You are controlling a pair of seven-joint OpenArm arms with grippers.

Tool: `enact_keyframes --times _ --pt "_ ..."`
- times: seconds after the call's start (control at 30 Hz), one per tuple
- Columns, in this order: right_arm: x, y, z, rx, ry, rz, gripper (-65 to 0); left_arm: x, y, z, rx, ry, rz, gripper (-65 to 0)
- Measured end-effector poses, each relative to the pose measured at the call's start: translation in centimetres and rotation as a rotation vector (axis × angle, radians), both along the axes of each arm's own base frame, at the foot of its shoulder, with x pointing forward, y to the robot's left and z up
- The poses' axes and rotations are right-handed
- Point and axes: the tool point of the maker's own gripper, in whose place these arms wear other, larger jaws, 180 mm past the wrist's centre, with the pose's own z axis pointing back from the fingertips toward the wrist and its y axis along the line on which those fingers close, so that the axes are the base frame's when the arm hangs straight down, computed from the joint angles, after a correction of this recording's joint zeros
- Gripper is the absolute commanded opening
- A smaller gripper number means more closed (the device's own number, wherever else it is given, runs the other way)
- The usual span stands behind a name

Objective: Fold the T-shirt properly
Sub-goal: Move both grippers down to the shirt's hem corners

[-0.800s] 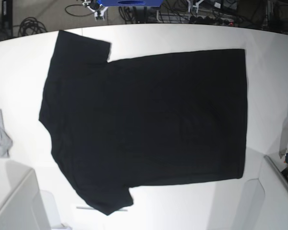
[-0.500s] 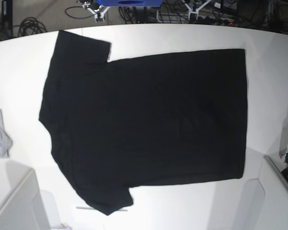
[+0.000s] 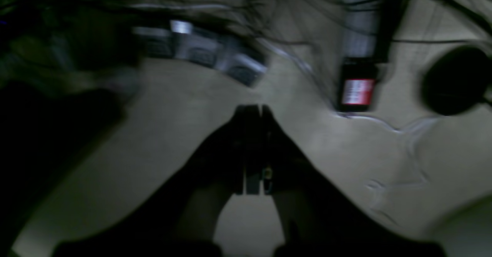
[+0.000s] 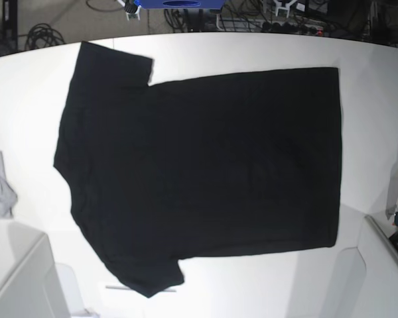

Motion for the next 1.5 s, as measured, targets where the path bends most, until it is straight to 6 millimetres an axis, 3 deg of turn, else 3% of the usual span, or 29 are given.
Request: enact_keyframes --times 0.07,0.13,0.27,0.43,0.57,0.67,0.8,0.9,0.97,1.0,1.07,1.17,1.2,1.3,1.33,1.43,1.5 --pt "-1.8 -1.8 1.0 -0.040 0.029 -0.066 -65.0 -0.9 1.3 1.3 0.021 -0.024 -0.031 -65.0" --pt "-1.9 -3.9 2.3 -0.087 0.013 -0.109 -65.0 -1.1 1.5 2.8 0.018 -0.072 -0.056 -65.0" --pt "0.4 -7.2 5.8 -0.172 -0.119 -0.143 -65.0 -0.9 1.7 6.5 -0.003 -0.161 -0.126 -65.0" --pt "2.5 -8.1 11.4 -0.221 -0.223 -0.205 -65.0 2.1 3.6 13.7 -0.047 -0.328 -0.053 -65.0" --pt "7.3 -11.1 16.6 -0.308 -0.363 -0.222 -65.0 5.0 4.7 19.7 -0.062 -0.451 -0.002 -65.0" --pt "10.5 -13.2 20.4 -0.372 -0.457 -0.222 -65.0 8.6 6.2 24.3 -0.014 -0.584 -0.022 -65.0" --pt "16.1 -13.4 24.0 -0.385 -0.627 -0.224 -65.0 12.8 7.3 28.4 0.049 -0.744 -0.017 -65.0" --pt "20.8 -12.8 25.8 -0.351 -0.758 -0.223 -65.0 14.0 7.3 27.9 0.044 -0.757 0.007 -65.0" --pt "22.9 -11.5 26.1 -0.255 -0.816 -0.221 -65.0 15.8 7.6 28.2 0.050 -0.820 0.025 -65.0" --pt "23.4 -10.8 26.1 -0.194 -0.829 -0.232 -61.5 16.6 7.7 28.4 0.055 -0.856 0.038 -65.0" --pt "23.9 -9.8 26.0 -0.078 -0.825 -0.263 -44.7 17.6 7.8 28.0 0.068 -0.900 0.100 -65.0" --pt "24.3 -11.0 26.7 0.001 -0.833 -0.299 -26.9 17.5 6.9 26.9 0.034 -0.879 0.123 -65.0" --pt "24.6 -11.6 27.2 0.016 -0.852 -0.305 -25.1 17.9 6.9 27.0 0.034 -0.891 0.124 -65.0" --pt "24.2 -12.4 26.9 0.058 -0.825 -0.279 -27.8 19.3 7.3 27.6 0.049 -0.934 0.124 -65.0" --pt "24.0 -12.6 26.6 0.056 -0.808 -0.274 -28.4 19.3 7.5 27.8 0.053 -0.941 0.124 -63.2" --pt "24.3 -13.4 26.1 0.070 -0.774 -0.254 -28.7 18.9 7.8 27.5 0.001 -0.947 0.235 -39.2" --pt "24.3 -13.5 24.8 0.100 -0.741 -0.250 -28.7 18.6 8.1 27.1 -0.053 -0.945 0.333 -30.4"
